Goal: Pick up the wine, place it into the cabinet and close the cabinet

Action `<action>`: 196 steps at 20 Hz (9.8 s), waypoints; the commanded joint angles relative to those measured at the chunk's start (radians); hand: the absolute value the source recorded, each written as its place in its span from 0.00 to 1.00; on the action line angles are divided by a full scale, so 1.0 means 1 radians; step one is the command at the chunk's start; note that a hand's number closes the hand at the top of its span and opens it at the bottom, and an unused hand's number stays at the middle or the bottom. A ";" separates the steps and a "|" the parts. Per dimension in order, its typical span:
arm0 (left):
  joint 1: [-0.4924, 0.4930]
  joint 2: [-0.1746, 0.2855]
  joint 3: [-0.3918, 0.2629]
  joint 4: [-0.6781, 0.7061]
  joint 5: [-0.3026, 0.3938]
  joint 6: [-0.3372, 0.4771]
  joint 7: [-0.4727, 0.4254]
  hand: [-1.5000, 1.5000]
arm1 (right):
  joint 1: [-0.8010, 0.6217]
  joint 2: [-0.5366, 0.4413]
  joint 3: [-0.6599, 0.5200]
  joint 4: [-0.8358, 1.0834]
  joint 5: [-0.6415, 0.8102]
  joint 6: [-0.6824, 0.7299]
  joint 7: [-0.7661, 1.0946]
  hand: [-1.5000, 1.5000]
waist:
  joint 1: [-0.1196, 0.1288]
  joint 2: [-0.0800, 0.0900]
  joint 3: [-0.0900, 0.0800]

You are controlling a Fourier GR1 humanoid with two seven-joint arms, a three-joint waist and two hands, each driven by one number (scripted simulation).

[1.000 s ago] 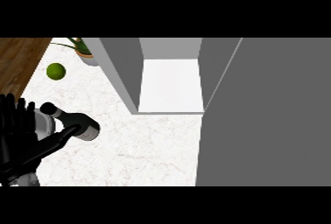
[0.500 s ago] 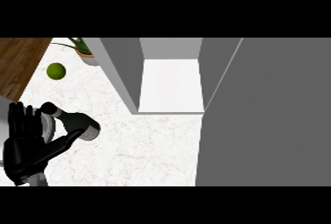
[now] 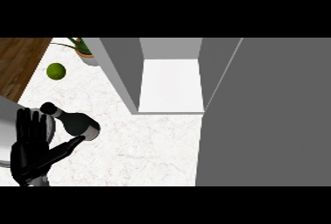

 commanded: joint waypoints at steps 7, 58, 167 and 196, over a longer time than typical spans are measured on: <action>-0.096 0.026 0.042 0.209 0.020 -0.041 -0.105 0.00 | 0.069 0.033 0.024 -0.056 -0.046 0.039 -0.057 0.00 | 0.001 0.001 0.000; -0.149 0.128 -0.152 0.609 -0.088 -0.437 -0.476 1.00 | -0.008 0.042 -0.055 -0.066 -0.075 0.031 0.052 0.00 | 0.015 -0.007 0.002; -0.737 -0.053 -0.522 0.551 0.111 0.333 -0.152 1.00 | 0.133 0.076 -0.060 -0.075 -0.117 0.120 -0.047 0.00 | -0.008 0.001 0.001; -1.137 -0.053 -0.274 1.176 0.209 0.315 -0.424 1.00 | 0.022 0.091 0.002 -0.019 -0.085 0.101 -0.031 0.00 | -0.051 0.016 0.000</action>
